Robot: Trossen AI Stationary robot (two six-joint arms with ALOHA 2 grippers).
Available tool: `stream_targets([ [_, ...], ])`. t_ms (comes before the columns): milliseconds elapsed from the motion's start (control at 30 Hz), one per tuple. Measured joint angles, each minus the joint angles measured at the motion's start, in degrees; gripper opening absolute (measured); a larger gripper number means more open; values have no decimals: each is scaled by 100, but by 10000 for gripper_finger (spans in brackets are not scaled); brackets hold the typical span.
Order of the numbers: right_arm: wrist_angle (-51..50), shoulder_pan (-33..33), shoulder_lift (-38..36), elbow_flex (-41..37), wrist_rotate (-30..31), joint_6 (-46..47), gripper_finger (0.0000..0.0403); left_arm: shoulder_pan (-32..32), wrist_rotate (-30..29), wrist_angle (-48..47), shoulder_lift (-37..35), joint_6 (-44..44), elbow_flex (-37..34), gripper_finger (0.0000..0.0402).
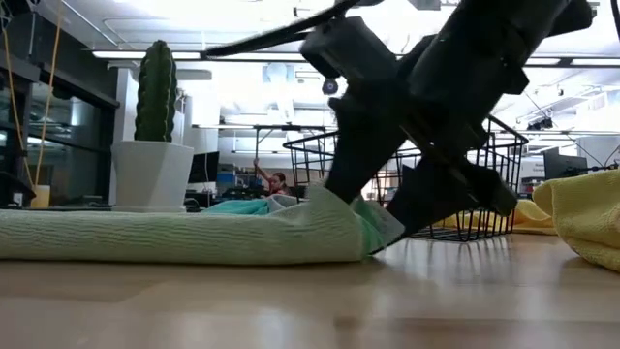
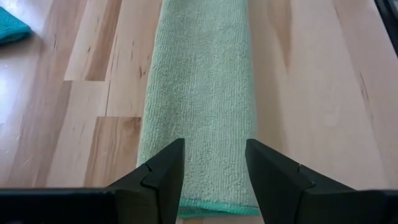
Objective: Fold microfiber towels
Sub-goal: Fold the green microfiber towel
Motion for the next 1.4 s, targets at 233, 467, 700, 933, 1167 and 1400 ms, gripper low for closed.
stream_targets([
  [233,-90,-63,1,7,-83,-1,207,-2,21,-8,2,-4,0,158],
  [467,-581,-64,-53,40,-489,-50,204,-1,21,-11,2,-1,0,158],
  [700,-1733,68,-587,-7,-409,180,204,0,21,-5,2,-3,0,158],
  [933,-885,149,-604,3,-177,383,204,-1,19,0,2,-2,0,158],
  [1167,-460,96,-348,3,-65,647,203,-1,17,13,3,-5,0,158],
  [1400,-389,99,-79,3,-39,912,203,-1,14,22,3,-9,0,158],
])
